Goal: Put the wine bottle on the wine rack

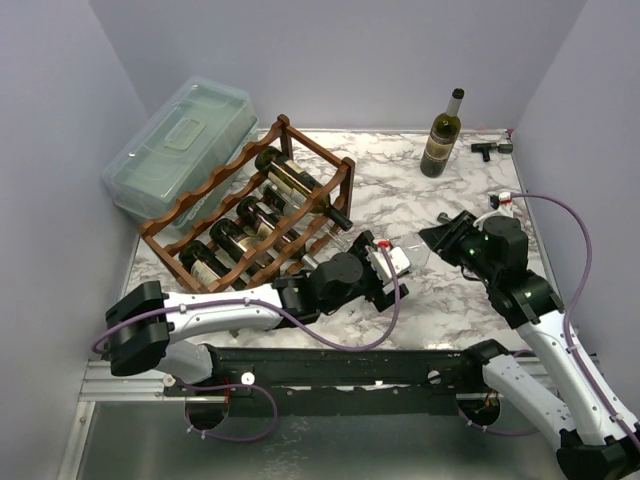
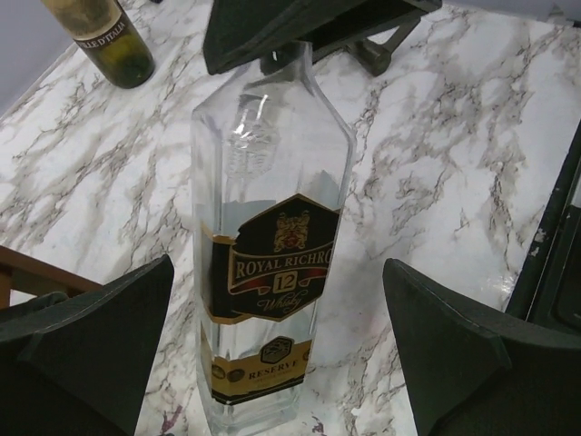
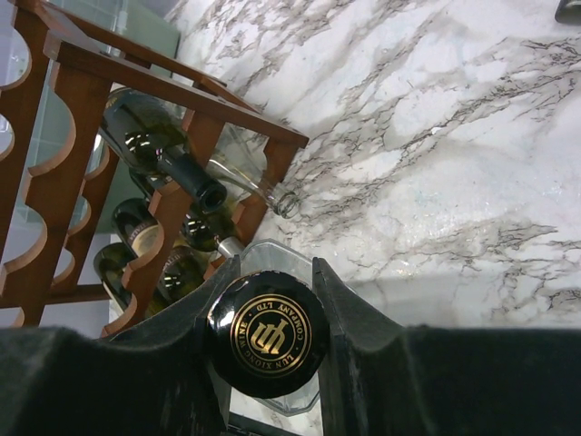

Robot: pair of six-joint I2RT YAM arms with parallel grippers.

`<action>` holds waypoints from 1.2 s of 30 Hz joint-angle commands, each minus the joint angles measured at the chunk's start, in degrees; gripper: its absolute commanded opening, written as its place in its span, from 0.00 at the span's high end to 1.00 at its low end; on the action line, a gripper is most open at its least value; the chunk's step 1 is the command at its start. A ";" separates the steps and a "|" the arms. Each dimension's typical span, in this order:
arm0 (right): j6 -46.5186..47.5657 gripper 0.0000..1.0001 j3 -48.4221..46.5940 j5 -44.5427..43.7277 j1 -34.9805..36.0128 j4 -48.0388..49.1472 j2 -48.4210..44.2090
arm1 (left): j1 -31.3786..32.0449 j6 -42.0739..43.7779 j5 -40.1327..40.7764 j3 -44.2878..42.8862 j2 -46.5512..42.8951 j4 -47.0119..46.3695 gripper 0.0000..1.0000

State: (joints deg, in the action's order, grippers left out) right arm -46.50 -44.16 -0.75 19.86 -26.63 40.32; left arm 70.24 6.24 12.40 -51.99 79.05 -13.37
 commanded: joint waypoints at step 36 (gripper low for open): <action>12.42 0.28 -6.45 1.33 -0.10 -8.73 -6.13 | 4.51 28.83 19.61 -0.25 4.98 -1.41 1.00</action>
State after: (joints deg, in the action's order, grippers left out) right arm -41.95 -46.09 1.89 19.66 -28.91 34.09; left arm 74.06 28.95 30.50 -53.54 88.77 -13.19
